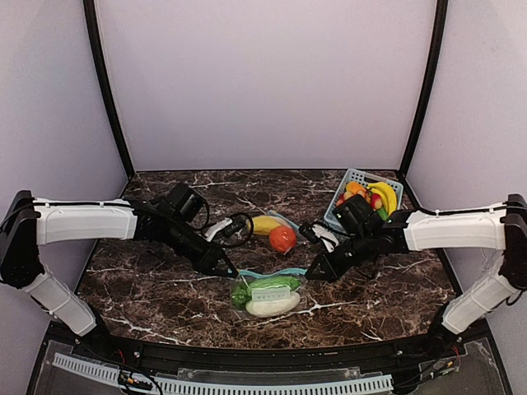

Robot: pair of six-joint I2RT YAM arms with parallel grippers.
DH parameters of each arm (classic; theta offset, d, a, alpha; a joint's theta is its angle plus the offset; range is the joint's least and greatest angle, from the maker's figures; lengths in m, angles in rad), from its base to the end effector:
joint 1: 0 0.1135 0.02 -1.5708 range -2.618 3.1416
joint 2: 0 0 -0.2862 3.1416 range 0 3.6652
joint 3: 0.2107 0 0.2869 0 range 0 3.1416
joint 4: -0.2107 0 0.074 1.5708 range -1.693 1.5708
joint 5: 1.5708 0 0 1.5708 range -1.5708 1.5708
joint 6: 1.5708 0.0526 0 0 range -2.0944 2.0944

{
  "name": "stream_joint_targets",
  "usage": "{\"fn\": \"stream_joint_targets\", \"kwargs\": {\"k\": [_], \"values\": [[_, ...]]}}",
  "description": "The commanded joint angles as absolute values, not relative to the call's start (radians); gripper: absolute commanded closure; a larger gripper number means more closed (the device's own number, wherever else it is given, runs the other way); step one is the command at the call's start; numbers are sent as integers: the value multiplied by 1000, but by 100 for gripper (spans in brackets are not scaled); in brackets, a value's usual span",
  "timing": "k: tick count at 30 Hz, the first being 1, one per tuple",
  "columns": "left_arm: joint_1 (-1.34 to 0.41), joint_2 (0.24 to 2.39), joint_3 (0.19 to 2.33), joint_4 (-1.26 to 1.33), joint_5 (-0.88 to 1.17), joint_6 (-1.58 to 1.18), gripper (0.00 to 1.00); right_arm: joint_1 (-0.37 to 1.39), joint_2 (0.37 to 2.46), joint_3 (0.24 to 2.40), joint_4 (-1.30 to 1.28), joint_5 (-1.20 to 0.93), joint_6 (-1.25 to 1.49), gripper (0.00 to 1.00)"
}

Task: Place the food in the zip-top bag and seal the zipper
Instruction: Place the zipper food storage bag at the center of the board, then reset both arms

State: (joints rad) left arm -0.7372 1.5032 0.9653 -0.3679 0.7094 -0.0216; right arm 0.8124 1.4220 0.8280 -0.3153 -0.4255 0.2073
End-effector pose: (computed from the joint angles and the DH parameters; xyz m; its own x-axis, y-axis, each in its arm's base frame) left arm 0.2306 -0.2557 0.2172 -0.5999 0.5226 -0.6058 0.7949 0.3029 -0.5258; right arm 0.2033 0.2462 0.1930 -0.7031 -0.4695 -0.5341 -0.7060 0.5508 0.4452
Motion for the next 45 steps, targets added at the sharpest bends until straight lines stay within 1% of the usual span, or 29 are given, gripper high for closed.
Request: {"fn": "stream_joint_targets", "kwargs": {"k": [1, 6, 10, 12, 13, 14, 15, 16, 17, 18, 19, 20, 22, 23, 26, 28, 31, 32, 34, 37, 41, 45], "values": [[-737, 1521, 958, -282, 562, -181, 93, 807, 1521, 919, -318, -320, 303, 100], [-734, 1589, 994, -253, 450, -204, 93, 791, 1615, 984, -323, -200, 363, 100], [-717, 1668, 1027, -242, 397, -206, 92, 781, 1663, 1002, -323, -179, 374, 100], [-714, 1703, 1059, -244, 387, -206, 87, 780, 1669, 1005, -322, -175, 376, 100], [-715, 1711, 1064, -236, 384, -205, 80, 779, 1666, 1004, -321, -176, 376, 99], [-715, 1719, 1070, -229, 378, -205, 78, 779, 1659, 1003, -321, -176, 373, 91], [-715, 1720, 1070, -216, 371, -206, 74, 779, 1650, 1002, -319, -186, 367, 83], [-715, 1717, 1073, -213, 354, -205, 71, 779, 1637, 997, -311, -201, 361, 71], [-715, 1715, 1076, -212, 333, -205, 62, 779, 1623, 992, -305, -216, 358, 60], [-714, 1707, 1079, -214, 321, -204, 57, 779, 1608, 990, -303, -225, 355, 49], [-713, 1695, 1079, -217, 300, -204, 46, 779, 1593, 988, -302, -229, 351, 41], [-712, 1688, 1077, -217, 293, -203, 40, 778, 1581, 988, -302, -230, 347, 35], [-709, 1657, 1068, -217, 274, -207, 35, 776, 1559, 988, -304, -227, 343, 22], [-706, 1630, 1064, -216, 262, -210, 34, 773, 1549, 989, -306, -223, 342, 19], [-688, 1571, 1045, -216, 244, -226, 27, 753, 1528, 997, -310, -215, 344, 15], [-665, 1530, 1033, -222, 230, -229, 18, 729, 1516, 1003, -306, -209, 351, 12], [-615, 1479, 1021, -243, 197, -220, 12, 680, 1504, 1011, -294, -200, 359, 9], [-583, 1470, 1012, -247, 192, -216, 11, 663, 1499, 1012, -286, -197, 359, 5], [-522, 1441, 993, -241, 206, -197, 11, 618, 1488, 1011, -276, -195, 357, 2], [-427, 1376, 947, -221, 229, -197, 10, 550, 1464, 998, -270, -175, 361, 1], [-249, 1290, 882, -176, 267, -212, 10, 443, 1407, 958, -247, -165, 354, 1], [-47, 1195, 837, -192, 236, -208, 9, 333, 1328, 910, -233, -123, 334, 1]]}}
